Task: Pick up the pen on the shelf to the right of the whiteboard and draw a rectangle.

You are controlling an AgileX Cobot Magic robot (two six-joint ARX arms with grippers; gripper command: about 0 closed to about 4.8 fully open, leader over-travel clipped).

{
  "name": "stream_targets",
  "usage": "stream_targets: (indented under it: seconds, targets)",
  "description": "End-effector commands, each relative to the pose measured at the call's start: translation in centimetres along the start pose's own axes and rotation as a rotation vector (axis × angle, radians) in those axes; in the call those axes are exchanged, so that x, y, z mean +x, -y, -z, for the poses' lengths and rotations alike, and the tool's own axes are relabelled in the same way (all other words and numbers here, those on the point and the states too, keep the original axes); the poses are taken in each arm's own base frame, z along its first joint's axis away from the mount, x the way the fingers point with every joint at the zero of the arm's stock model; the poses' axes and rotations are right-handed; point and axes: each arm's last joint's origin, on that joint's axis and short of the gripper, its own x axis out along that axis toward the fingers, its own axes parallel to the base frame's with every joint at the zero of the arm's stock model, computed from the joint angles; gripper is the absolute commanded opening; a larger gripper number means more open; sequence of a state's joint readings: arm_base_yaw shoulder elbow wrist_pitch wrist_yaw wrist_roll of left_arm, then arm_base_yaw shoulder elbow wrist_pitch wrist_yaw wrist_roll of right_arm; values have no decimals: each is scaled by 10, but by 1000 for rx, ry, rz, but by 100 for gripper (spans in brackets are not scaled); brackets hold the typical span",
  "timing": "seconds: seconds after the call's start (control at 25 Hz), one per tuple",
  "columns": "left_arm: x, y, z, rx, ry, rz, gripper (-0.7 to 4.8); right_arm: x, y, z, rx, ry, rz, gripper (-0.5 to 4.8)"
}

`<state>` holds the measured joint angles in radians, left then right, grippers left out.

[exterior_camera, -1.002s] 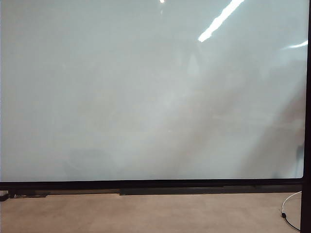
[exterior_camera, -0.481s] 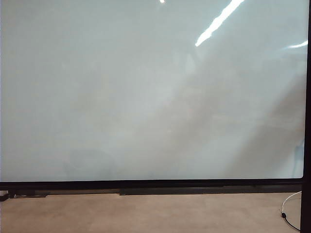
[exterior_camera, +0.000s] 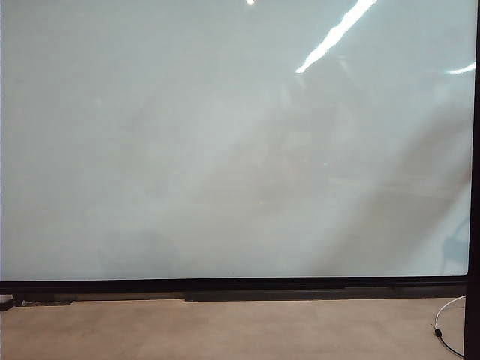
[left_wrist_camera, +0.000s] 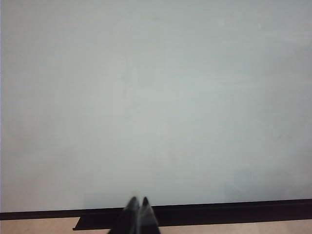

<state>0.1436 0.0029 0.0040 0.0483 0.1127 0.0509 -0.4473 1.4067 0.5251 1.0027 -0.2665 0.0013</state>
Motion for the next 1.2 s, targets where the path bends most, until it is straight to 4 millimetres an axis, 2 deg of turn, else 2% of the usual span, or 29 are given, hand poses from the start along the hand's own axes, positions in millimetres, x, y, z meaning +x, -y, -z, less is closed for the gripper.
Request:
stream_targets:
  seconds: [0.04, 0.6, 0.88, 1.12, 1.2]
  targets:
    - [0, 0, -2, -1, 15, 3, -4, -12, -3, -8, -6, 6, 27, -6]
    - [0, 0, -2, -1, 15, 3, -5, -52, -48, -25, -69, -2, 44, -6]
    - [0, 0, -2, -1, 15, 3, -5, -71, -64, -24, -76, 5, 45, -6]
    - [0, 0, -2, -1, 15, 3, -5, -82, -83, -25, -99, -13, -60, -6]
    - [0, 0, -2, -1, 15, 3, -5, -85, -97, -25, -143, -21, -140, -6]
